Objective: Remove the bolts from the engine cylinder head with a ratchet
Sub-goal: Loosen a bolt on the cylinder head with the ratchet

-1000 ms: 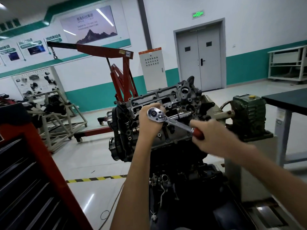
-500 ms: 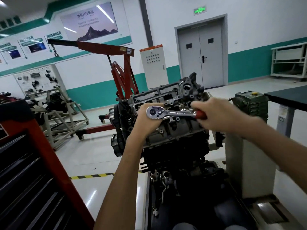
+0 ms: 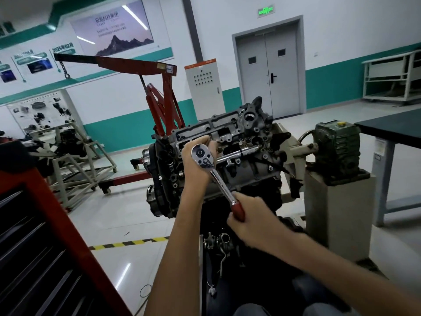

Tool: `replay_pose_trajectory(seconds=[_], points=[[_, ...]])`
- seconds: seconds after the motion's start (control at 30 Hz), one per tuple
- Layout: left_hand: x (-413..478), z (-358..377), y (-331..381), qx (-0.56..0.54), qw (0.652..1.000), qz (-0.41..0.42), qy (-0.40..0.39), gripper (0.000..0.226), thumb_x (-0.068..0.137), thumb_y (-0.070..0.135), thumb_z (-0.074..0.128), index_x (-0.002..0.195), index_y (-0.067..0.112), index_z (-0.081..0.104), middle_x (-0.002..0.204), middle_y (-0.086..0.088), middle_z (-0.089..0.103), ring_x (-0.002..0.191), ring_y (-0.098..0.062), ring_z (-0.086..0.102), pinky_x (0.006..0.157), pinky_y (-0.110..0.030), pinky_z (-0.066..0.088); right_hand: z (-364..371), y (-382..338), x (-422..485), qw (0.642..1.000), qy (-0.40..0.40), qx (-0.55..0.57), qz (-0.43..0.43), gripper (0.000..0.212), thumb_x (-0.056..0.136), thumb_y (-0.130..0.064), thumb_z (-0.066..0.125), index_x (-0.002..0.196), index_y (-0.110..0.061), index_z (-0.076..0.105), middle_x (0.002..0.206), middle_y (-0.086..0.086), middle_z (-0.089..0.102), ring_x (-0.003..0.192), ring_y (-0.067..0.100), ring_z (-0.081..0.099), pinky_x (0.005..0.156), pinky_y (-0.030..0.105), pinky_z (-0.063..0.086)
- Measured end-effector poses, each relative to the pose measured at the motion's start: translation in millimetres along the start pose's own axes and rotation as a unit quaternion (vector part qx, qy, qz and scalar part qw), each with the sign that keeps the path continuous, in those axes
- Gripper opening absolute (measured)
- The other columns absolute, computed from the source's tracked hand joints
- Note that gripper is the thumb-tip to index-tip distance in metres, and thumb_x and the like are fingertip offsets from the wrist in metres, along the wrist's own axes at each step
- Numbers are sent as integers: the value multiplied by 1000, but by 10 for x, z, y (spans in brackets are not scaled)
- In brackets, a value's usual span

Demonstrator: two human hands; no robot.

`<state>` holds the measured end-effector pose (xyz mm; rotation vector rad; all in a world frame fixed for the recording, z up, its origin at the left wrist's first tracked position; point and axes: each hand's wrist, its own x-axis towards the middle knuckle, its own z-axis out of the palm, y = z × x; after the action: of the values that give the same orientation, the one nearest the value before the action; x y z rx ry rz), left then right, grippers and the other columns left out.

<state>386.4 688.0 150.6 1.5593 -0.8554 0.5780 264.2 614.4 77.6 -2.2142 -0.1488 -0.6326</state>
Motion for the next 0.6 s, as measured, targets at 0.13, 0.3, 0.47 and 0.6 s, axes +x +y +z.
replay_pose_trajectory(seconds=[0.13, 0.3, 0.47, 0.6], points=[[40, -158, 12, 20, 996, 8, -90, 23, 83, -3, 61, 64, 5, 51, 57, -6, 45, 55, -9, 43, 57, -22, 35, -827, 96, 337, 965, -60, -246, -64, 16, 84, -11, 54, 77, -24, 47, 60, -6, 51, 48, 6, 53, 44, 16, 43], [78, -71, 35, 49, 989, 63, -127, 28, 79, 6, 54, 54, 10, 45, 52, 2, 38, 53, -9, 32, 51, -26, 28, -1257, 47, 627, 901, 21, -416, -121, 10, 83, -15, 54, 84, -18, 44, 56, -10, 42, 50, 8, 44, 52, 22, 37], [-58, 137, -9, -75, 990, -17, 115, 50, 89, -9, 56, 58, 28, 43, 55, 12, 40, 51, 2, 37, 51, -13, 33, -381, 115, 85, 984, 2, -177, -21, 22, 82, -19, 55, 77, -25, 35, 60, -5, 46, 49, 15, 49, 47, 23, 39], [-51, 185, 47, -23, 994, 30, 99, 42, 88, -13, 53, 57, 14, 42, 52, 9, 31, 44, 3, 34, 48, -8, 29, 188, -17, -104, 998, 10, 55, 19, 24, 79, -15, 56, 69, -23, 36, 52, -3, 42, 38, 12, 41, 40, 24, 38]])
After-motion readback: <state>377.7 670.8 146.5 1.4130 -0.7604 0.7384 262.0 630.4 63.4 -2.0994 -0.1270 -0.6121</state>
